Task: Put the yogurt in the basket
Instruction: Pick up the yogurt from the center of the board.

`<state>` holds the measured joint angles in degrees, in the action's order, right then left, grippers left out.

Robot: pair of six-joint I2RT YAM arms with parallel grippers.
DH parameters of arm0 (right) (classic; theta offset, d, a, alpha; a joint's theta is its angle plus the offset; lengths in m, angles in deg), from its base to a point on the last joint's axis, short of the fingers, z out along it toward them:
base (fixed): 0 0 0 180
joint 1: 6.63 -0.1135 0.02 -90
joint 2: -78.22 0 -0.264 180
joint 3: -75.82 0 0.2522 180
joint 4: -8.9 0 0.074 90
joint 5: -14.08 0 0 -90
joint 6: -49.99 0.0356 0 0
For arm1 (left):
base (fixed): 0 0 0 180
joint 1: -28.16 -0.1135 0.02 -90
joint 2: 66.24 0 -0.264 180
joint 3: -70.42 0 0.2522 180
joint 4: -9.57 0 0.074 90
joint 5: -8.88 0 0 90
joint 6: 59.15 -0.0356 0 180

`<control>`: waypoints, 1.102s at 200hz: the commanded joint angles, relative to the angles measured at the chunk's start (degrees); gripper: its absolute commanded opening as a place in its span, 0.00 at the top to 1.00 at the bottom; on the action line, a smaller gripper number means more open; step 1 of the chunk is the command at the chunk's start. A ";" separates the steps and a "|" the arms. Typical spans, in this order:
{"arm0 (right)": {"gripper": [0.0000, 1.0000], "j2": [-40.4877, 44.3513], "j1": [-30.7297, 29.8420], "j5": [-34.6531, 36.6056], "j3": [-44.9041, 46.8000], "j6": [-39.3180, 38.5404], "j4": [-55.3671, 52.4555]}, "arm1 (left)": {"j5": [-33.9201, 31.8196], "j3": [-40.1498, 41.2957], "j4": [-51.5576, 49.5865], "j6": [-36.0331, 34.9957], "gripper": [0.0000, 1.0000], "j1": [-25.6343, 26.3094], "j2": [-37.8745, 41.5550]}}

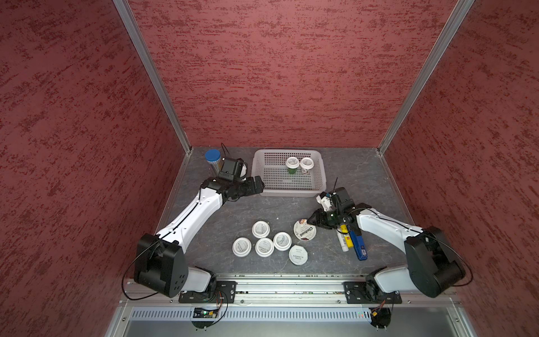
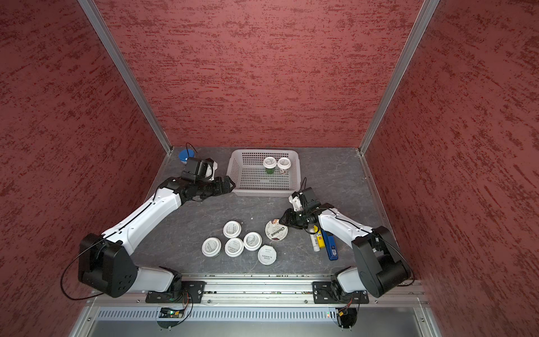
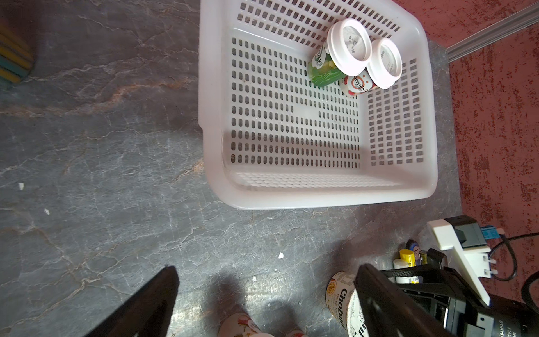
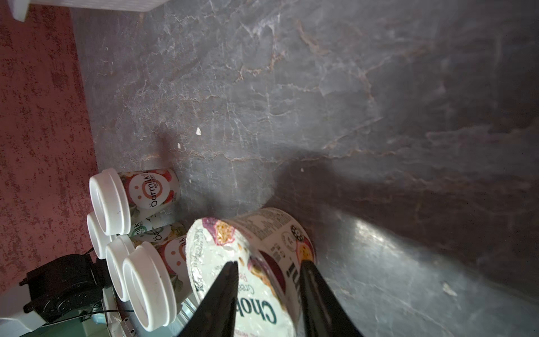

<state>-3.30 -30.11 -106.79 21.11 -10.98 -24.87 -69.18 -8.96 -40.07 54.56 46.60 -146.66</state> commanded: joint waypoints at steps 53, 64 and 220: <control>0.64 -0.22 0.72 -1.99 1.13 -0.91 3.57 | 0.65 0.76 1.50 -0.51 0.02 0.37 0.31; 0.67 -0.09 0.74 -2.00 1.22 -0.92 3.66 | 0.67 0.76 1.49 -0.50 0.01 0.43 0.27; 0.90 2.90 0.82 -1.96 3.09 0.56 4.80 | -0.17 0.76 1.20 -0.56 0.02 0.83 0.27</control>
<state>-1.92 -29.72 -108.67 23.65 -11.06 -21.24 -69.20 -8.92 -39.72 54.56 47.15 -146.66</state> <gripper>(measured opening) 0.101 0.985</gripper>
